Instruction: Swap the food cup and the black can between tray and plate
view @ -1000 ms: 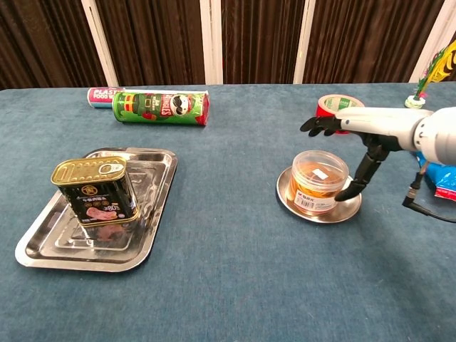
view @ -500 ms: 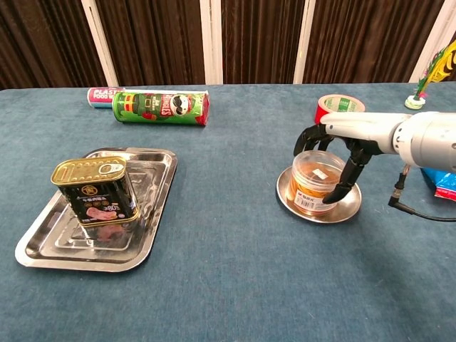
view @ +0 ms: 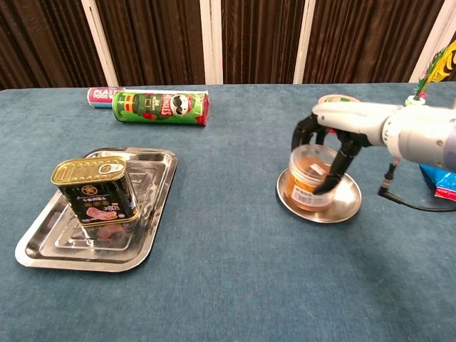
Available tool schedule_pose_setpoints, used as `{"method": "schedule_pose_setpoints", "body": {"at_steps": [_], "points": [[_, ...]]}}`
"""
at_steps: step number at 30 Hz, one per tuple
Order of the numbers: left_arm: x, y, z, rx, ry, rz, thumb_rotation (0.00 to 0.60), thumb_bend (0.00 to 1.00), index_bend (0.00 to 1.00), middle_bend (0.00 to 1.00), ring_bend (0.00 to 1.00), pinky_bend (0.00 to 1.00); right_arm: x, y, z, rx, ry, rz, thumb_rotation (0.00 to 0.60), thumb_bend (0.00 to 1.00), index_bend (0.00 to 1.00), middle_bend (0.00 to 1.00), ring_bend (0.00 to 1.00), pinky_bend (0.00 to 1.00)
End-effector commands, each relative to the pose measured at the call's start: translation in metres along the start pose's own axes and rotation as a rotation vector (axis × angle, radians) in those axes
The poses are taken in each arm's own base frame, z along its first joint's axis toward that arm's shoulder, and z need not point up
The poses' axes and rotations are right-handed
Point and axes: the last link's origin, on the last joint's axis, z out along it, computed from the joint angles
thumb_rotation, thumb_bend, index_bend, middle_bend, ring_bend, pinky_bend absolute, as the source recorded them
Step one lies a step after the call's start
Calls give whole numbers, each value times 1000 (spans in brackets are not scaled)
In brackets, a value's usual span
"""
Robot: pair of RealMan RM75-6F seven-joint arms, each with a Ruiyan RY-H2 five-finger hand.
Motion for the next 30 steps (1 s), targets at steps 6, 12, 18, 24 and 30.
{"method": "schedule_pose_setpoints", "body": {"at_steps": [6,12,18,24,30], "points": [[-1,-2,4,15,0,2,600,187,190,0,0,49,23,-50,24,89,23,-19,600,36,434,391,337,0],[-3,-3,7,17,-6,18,600,187,190,0,0,49,22,-80,53,101,19,3,600,36,434,391,337,0],[-6,-4,11,29,-13,28,600,188,190,0,0,49,16,-92,72,98,14,6,600,36,434,391,337,0],[-6,-5,13,38,-11,28,600,188,190,0,0,49,7,-101,80,118,-8,-8,600,35,319,354,301,0],[-7,-7,16,51,-15,31,600,189,190,0,0,49,-3,-107,77,133,-81,-48,600,35,10,25,10,0]]}}
